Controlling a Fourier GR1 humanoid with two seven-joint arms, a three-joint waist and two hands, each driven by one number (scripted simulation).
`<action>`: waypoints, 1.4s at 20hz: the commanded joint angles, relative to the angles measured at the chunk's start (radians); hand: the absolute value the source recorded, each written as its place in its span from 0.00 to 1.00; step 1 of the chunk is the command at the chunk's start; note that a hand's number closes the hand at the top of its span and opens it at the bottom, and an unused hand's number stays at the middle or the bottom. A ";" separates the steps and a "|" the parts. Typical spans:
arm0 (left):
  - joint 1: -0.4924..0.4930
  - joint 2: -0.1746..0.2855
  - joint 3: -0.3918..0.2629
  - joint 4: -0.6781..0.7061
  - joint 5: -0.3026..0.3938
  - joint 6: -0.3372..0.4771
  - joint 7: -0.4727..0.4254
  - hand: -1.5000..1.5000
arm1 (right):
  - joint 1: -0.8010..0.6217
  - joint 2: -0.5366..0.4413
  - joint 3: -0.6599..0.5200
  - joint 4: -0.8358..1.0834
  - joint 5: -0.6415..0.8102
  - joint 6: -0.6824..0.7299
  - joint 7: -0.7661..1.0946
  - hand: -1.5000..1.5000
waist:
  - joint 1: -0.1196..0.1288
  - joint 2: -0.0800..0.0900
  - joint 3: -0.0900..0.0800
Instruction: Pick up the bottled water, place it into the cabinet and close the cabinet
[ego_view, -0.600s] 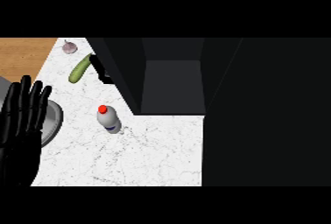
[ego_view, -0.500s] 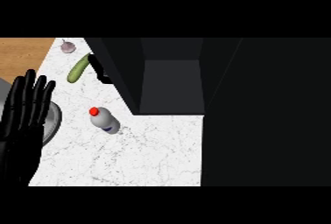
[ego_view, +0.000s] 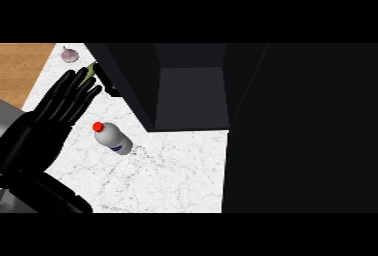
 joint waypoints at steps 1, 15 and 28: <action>-0.054 0.067 0.068 0.065 0.169 -0.082 0.090 0.00 | 0.127 -0.024 0.048 -0.162 -0.058 0.037 0.085 0.00 | 0.011 -0.001 -0.001; -0.032 0.129 0.109 0.149 0.055 -0.124 0.122 0.00 | 0.400 -0.038 0.156 -0.364 -0.004 0.066 0.006 0.00 | 0.016 -0.001 0.000; -0.068 0.070 0.064 0.634 -0.124 -0.239 -0.137 0.00 | 0.621 -0.108 0.256 -0.420 0.060 0.097 -0.147 0.00 | -0.005 0.001 -0.002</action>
